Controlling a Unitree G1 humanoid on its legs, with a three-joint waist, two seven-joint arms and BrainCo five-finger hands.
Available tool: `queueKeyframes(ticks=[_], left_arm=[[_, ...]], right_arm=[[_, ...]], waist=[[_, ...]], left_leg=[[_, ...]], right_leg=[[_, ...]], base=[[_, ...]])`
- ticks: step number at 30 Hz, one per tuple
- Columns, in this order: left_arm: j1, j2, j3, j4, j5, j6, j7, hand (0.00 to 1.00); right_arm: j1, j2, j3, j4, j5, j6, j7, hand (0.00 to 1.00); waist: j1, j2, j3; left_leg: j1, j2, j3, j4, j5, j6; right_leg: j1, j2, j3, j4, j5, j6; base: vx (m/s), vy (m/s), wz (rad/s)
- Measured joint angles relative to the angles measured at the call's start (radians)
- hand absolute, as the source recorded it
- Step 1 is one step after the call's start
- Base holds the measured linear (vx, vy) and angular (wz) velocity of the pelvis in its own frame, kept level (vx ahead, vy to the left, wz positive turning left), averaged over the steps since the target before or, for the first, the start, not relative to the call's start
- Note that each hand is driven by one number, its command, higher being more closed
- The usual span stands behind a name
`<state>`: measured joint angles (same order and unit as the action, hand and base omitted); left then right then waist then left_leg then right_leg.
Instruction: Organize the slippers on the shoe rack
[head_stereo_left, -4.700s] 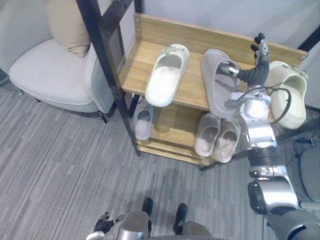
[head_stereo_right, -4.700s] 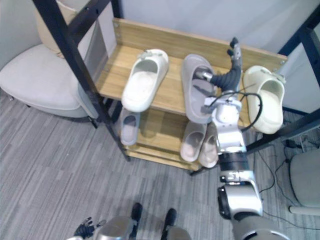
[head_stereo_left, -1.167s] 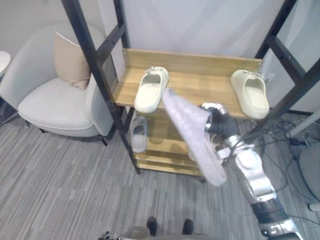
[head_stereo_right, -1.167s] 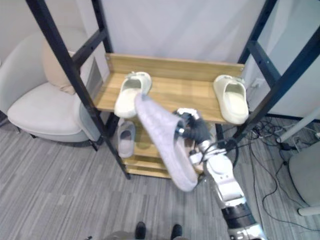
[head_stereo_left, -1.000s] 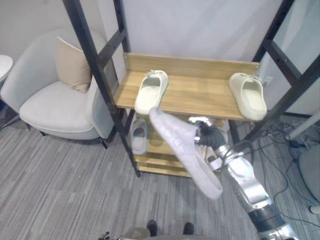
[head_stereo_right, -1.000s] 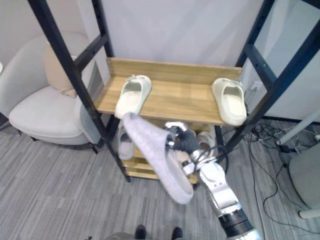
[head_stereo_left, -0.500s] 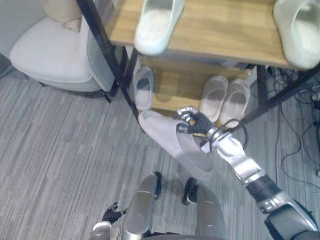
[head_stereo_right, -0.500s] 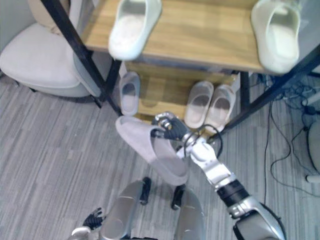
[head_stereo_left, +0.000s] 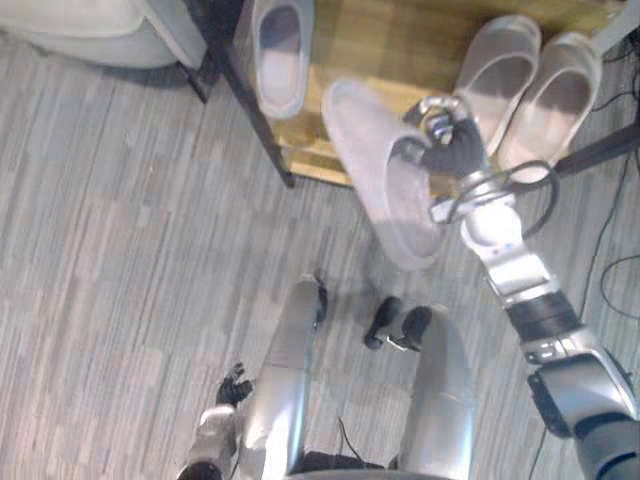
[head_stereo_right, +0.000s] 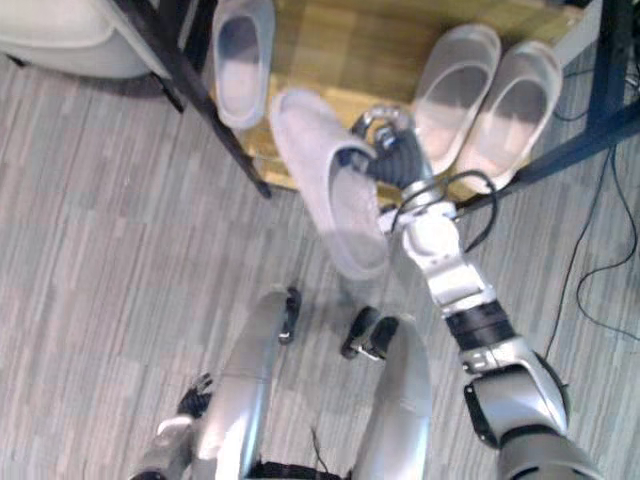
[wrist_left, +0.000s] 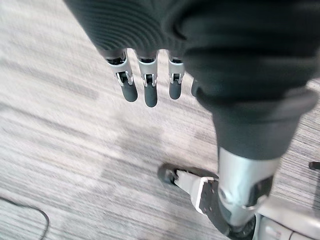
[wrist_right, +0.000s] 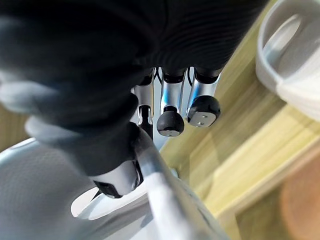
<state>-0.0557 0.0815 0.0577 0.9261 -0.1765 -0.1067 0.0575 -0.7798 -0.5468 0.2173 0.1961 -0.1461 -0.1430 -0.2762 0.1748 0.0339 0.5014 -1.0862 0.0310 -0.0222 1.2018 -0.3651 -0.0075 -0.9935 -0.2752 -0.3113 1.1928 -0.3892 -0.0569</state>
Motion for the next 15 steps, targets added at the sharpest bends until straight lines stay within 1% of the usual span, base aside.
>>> queueKeyframes(ticks=[1,3,4,5,6,7,9,11,13,14,15], left_arm=[[-0.001,0.0,0.001,-0.005,-0.006,0.0,0.003,0.0],[-0.002,-0.004,0.0,-0.026,-0.022,0.0,0.017,0.0],[-0.001,-0.004,0.0,-0.03,-0.023,0.0,0.02,0.0],[-0.001,-0.005,0.0,-0.035,-0.025,-0.003,0.025,0.0],[-0.001,-0.005,0.0,-0.036,-0.025,-0.004,0.026,0.0],[-0.001,-0.006,-0.001,-0.054,-0.028,-0.011,0.027,0.0],[-0.001,-0.005,-0.007,-0.069,-0.044,-0.015,0.028,0.0],[-0.001,-0.005,-0.009,-0.082,-0.062,-0.017,0.038,0.0],[-0.001,-0.004,-0.017,-0.092,-0.063,-0.016,0.05,0.0],[-0.001,-0.004,-0.019,-0.094,-0.063,-0.018,0.057,0.0],[-0.001,-0.004,-0.019,-0.095,-0.063,-0.018,0.058,0.0]], right_arm=[[-0.007,0.003,-0.012,0.0,-0.013,0.005,-0.011,1.0],[-0.05,0.023,-0.058,0.022,-0.014,0.035,-0.057,1.0],[-0.061,0.029,-0.064,0.031,-0.015,0.042,-0.065,1.0],[-0.091,0.036,-0.072,0.059,-0.027,0.059,-0.089,1.0],[-0.098,0.037,-0.075,0.064,-0.033,0.062,-0.091,1.0],[-0.133,0.043,-0.089,0.102,-0.052,0.074,-0.101,1.0],[-0.177,0.048,-0.096,0.148,-0.052,0.087,-0.12,1.0],[-0.255,0.064,-0.097,0.229,-0.053,0.112,-0.142,1.0],[-0.291,0.08,-0.096,0.278,-0.054,0.123,-0.159,1.0],[-0.324,0.089,-0.096,0.333,-0.057,0.131,-0.169,1.0],[-0.334,0.092,-0.096,0.347,-0.058,0.134,-0.171,1.0]], waist=[[0.002,-0.001,0.001],[0.014,-0.002,0.002],[0.017,-0.002,0.002],[0.025,-0.002,0.002],[0.026,-0.002,0.002],[0.033,-0.001,0.002],[0.04,-0.001,0.002],[0.049,-0.001,0.002],[0.055,-0.001,0.002],[0.06,-0.001,0.002],[0.061,-0.001,0.002]], left_leg=[[-0.008,0.0,0.0,0.002,0.001,-0.002],[-0.043,0.003,-0.001,0.015,0.002,-0.004],[-0.049,0.003,-0.003,0.021,0.001,-0.004],[-0.063,0.003,-0.009,0.034,0.001,-0.004],[-0.066,0.002,-0.01,0.036,0.001,-0.004],[-0.082,-0.001,-0.021,0.05,-0.002,-0.009],[-0.1,-0.008,-0.032,0.065,-0.004,-0.014],[-0.135,-0.015,-0.053,0.088,-0.009,-0.023],[-0.153,-0.018,-0.06,0.1,-0.01,-0.031],[-0.168,-0.024,-0.066,0.109,-0.008,-0.036],[-0.172,-0.025,-0.067,0.11,-0.007,-0.037]], right_leg=[[-0.008,-0.006,-0.004,0.004,-0.001,-0.002],[-0.039,-0.02,-0.015,0.026,-0.007,-0.003],[-0.044,-0.022,-0.016,0.031,-0.01,-0.005],[-0.056,-0.022,-0.018,0.046,-0.02,-0.003],[-0.057,-0.022,-0.02,0.048,-0.022,-0.004],[-0.065,-0.028,-0.031,0.065,-0.033,-0.008],[-0.077,-0.039,-0.04,0.084,-0.047,-0.012],[-0.101,-0.043,-0.051,0.11,-0.064,-0.012],[-0.113,-0.048,-0.059,0.124,-0.073,-0.018],[-0.126,-0.053,-0.061,0.137,-0.08,-0.016],[-0.128,-0.053,-0.062,0.139,-0.081,-0.015]], base=[[-0.05,-0.01,0.02],[-0.03,-0.015,0.05],[-0.03,-0.014,0.06],[-0.01,-0.008,0.04],[-0.02,-0.017,0.12],[-0.02,-0.015,0.18],[-0.02,-0.014,0.19],[-0.03,-0.014,0.15],[-0.02,-0.008,0.13],[-0.02,-0.007,0.14],[-0.03,-0.006,0.11]])
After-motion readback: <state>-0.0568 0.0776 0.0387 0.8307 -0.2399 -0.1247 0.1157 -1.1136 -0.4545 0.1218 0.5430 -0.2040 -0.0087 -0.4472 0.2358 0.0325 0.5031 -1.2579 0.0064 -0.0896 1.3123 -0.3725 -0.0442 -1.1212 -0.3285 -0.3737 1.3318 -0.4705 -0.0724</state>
